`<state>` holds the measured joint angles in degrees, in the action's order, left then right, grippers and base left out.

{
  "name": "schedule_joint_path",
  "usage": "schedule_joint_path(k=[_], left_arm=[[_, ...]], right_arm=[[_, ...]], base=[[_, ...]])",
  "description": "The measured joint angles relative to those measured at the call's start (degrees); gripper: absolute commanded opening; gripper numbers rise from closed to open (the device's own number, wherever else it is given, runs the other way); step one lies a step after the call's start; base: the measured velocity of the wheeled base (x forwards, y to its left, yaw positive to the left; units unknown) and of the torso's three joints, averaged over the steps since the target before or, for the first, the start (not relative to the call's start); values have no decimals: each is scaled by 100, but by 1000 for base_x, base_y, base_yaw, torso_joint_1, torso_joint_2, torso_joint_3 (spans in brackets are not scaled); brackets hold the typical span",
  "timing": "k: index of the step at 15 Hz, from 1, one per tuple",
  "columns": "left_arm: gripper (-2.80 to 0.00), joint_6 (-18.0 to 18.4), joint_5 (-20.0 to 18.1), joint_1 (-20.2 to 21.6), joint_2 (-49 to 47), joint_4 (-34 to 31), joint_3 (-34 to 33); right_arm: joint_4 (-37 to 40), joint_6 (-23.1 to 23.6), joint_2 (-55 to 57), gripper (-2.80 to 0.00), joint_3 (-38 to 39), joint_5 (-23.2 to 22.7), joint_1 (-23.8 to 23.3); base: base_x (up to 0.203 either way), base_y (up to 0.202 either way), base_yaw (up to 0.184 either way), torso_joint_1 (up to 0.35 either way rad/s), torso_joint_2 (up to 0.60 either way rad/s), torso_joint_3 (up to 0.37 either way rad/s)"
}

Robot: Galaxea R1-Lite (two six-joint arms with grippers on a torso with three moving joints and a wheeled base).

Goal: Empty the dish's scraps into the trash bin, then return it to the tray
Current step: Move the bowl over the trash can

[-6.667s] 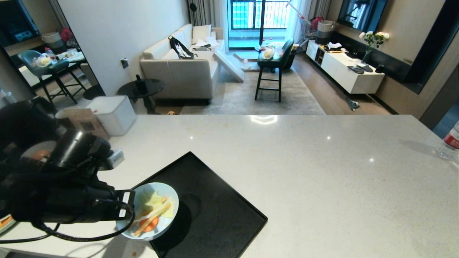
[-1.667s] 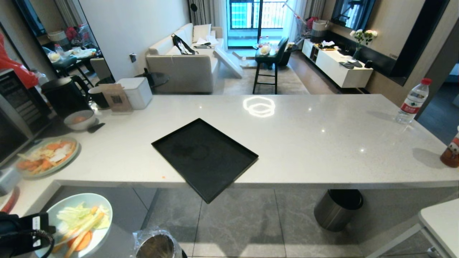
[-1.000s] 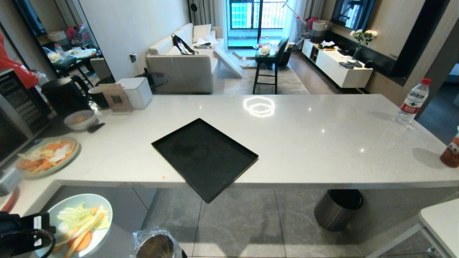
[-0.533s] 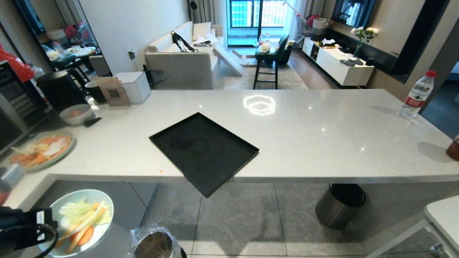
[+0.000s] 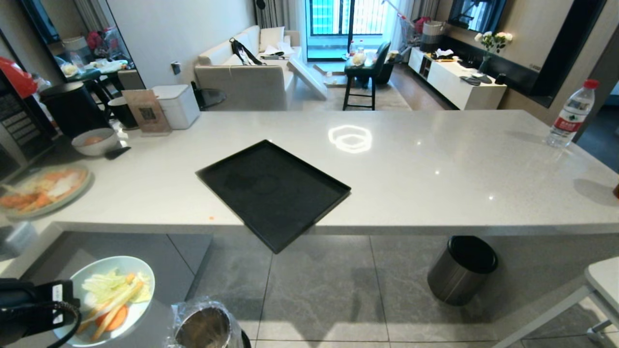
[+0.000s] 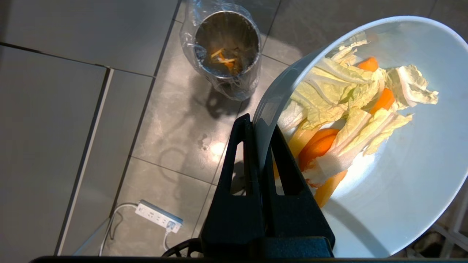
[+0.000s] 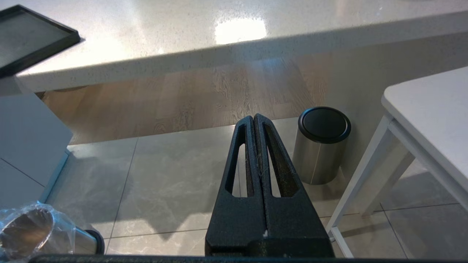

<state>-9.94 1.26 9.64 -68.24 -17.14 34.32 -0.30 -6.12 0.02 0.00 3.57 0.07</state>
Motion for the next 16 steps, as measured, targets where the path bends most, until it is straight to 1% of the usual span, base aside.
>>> schedule_joint_path(k=[9,16], left_arm=[[-280,2,3,0,-13,-2,5],[-280,-5,-2,-6,-17,2,-15]], right_arm=[[0,1,0,-280,0,1,0],[0,1,0,-280,0,1,0]], base=[[0,0,0,-168,534,358],[0,0,0,-101,487,382]])
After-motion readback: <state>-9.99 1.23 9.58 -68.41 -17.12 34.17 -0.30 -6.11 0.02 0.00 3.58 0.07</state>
